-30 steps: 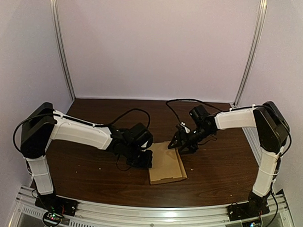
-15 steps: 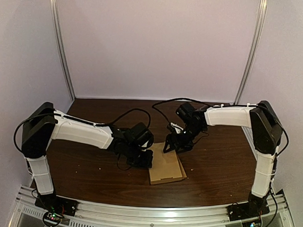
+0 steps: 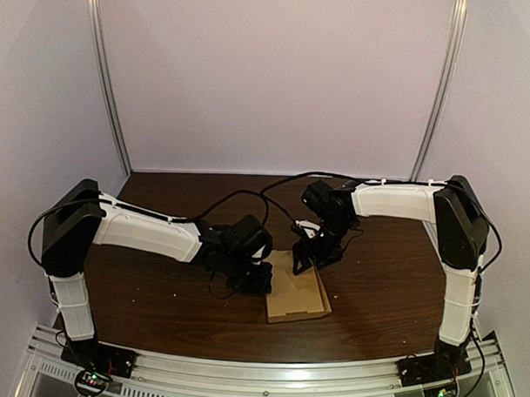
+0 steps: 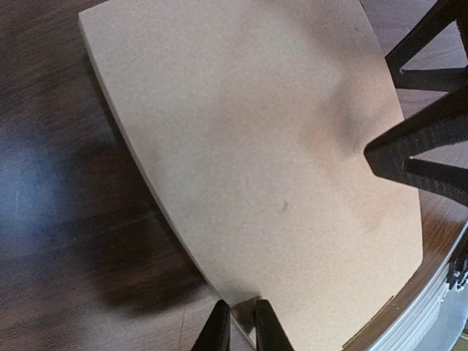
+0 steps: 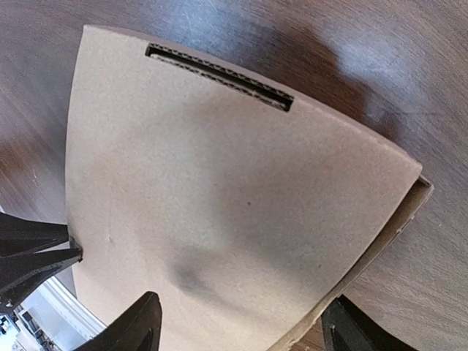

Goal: Fold the paper box

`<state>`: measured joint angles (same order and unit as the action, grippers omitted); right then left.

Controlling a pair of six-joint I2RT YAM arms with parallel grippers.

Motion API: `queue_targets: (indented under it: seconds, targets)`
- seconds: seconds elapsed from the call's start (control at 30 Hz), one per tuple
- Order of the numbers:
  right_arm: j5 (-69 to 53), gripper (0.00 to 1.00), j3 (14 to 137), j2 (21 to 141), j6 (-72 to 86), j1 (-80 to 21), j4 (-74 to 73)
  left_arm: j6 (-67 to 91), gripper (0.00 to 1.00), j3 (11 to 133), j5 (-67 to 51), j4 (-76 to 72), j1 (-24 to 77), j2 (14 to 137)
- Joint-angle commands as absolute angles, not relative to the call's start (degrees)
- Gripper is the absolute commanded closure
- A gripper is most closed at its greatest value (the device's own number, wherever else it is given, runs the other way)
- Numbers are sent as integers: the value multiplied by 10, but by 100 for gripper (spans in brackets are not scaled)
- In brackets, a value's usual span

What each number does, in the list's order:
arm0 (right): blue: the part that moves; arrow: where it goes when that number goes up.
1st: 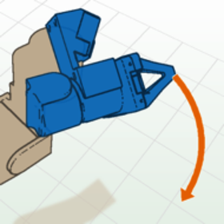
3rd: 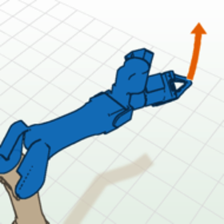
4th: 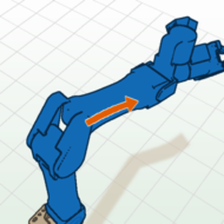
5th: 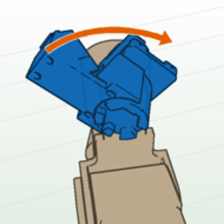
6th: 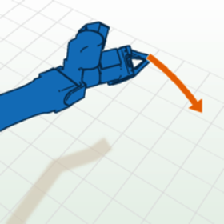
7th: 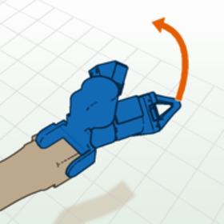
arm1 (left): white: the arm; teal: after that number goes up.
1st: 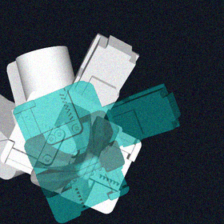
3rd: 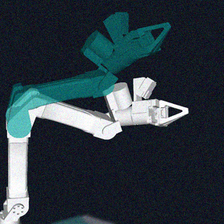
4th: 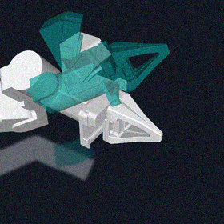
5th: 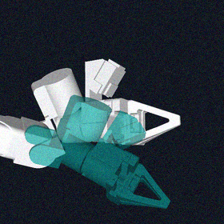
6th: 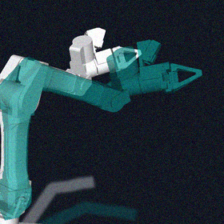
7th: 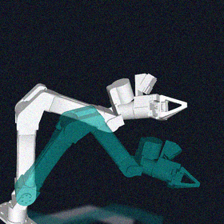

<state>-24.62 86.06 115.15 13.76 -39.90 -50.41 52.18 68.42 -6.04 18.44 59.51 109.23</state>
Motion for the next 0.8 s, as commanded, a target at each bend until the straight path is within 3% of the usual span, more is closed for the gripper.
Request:
queue_targets:
  seconds: [0.0,0.23,0.53,0.77]
  targets:
    - [-332,24,839,1134,116,-409,-501,506,87,663,-53,164,607,1148]
    - [-328,21,812,1128,103,-388,-502,512,87,652,-36,157,607,1120]
    - [-396,1,788,1060,73,-324,-498,455,85,635,22,114,607,1012]
    - [-388,0,721,988,72,-296,-479,392,83,653,6,140,608,995]
